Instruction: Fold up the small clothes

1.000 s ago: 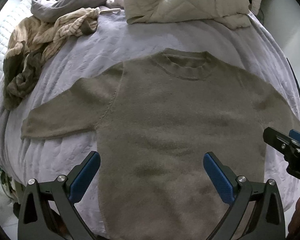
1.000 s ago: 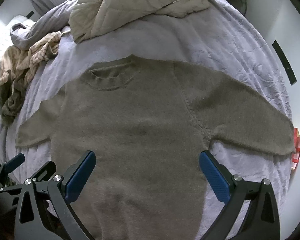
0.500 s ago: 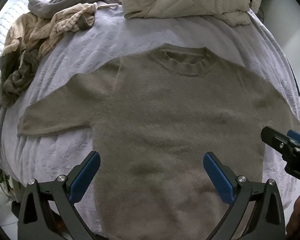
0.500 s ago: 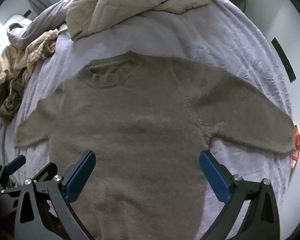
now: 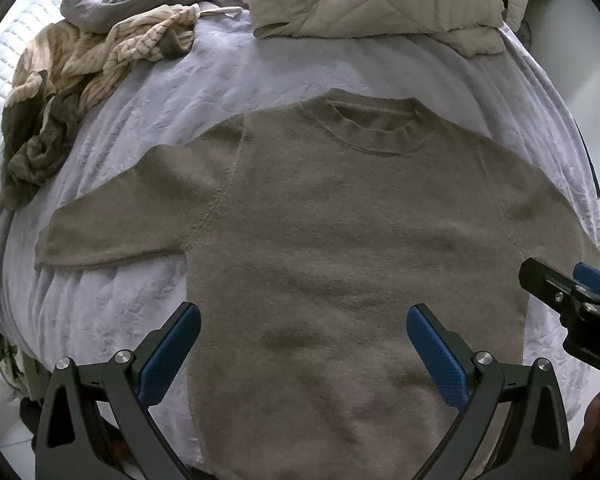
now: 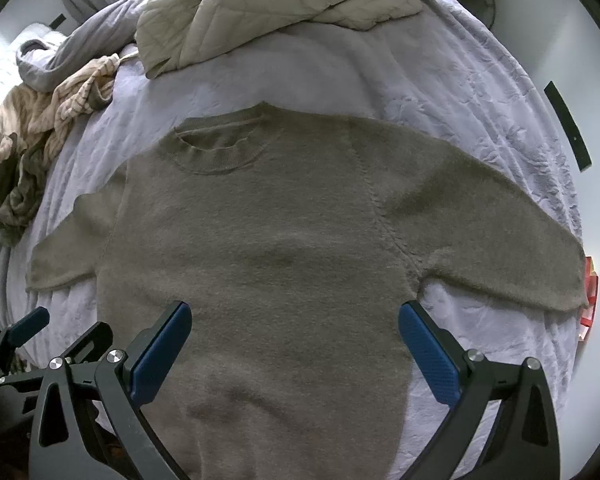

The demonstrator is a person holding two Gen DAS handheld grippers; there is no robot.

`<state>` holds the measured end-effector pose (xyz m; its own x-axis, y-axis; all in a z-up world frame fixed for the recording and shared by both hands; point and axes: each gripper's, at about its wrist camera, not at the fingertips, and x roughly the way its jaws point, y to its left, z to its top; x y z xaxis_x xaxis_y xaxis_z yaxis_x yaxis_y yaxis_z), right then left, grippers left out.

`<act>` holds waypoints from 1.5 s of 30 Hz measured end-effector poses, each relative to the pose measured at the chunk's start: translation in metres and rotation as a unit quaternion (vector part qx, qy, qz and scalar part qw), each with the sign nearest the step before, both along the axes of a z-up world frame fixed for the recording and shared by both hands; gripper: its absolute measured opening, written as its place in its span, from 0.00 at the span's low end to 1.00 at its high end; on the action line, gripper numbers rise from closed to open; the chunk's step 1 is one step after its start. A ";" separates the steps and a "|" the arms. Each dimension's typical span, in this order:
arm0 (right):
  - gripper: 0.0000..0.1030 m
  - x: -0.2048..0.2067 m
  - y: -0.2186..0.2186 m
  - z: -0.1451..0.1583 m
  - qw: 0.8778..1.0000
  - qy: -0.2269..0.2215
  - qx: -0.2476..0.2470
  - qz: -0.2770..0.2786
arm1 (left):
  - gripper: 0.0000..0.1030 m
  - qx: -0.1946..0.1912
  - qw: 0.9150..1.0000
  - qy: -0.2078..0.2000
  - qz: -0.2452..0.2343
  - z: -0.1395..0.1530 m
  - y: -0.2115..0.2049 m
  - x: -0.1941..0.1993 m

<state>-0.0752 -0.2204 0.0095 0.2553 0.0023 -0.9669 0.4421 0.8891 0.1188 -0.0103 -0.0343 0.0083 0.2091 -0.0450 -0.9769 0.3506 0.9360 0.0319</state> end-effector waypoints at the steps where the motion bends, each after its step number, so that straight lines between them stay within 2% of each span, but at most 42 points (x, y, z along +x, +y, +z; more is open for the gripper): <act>1: 1.00 -0.001 0.000 0.000 1.000 0.000 0.001 -0.002 | 1.00 0.000 1.000 0.000 -0.001 0.000 0.000 0.000; 16: 1.00 -0.002 -0.001 0.000 1.000 -0.001 0.001 -0.003 | 1.00 0.001 1.000 -0.002 -0.003 0.000 0.000 -0.001; 25: 1.00 0.000 0.001 -0.001 1.000 0.002 -0.005 0.003 | 1.00 -0.014 1.000 -0.011 -0.005 0.006 -0.002 -0.003; 29: 1.00 0.000 0.001 -0.002 1.000 0.003 -0.004 0.002 | 1.00 -0.006 1.000 0.000 -0.003 0.003 -0.001 -0.003; 35: 1.00 -0.002 -0.001 -0.004 1.000 0.005 0.001 -0.010 | 1.00 -0.015 1.000 0.006 0.002 0.001 0.002 -0.003; 45: 1.00 -0.003 -0.007 -0.014 1.000 0.008 0.008 -0.015 | 1.00 -0.012 1.000 -0.018 -0.008 0.005 0.007 0.003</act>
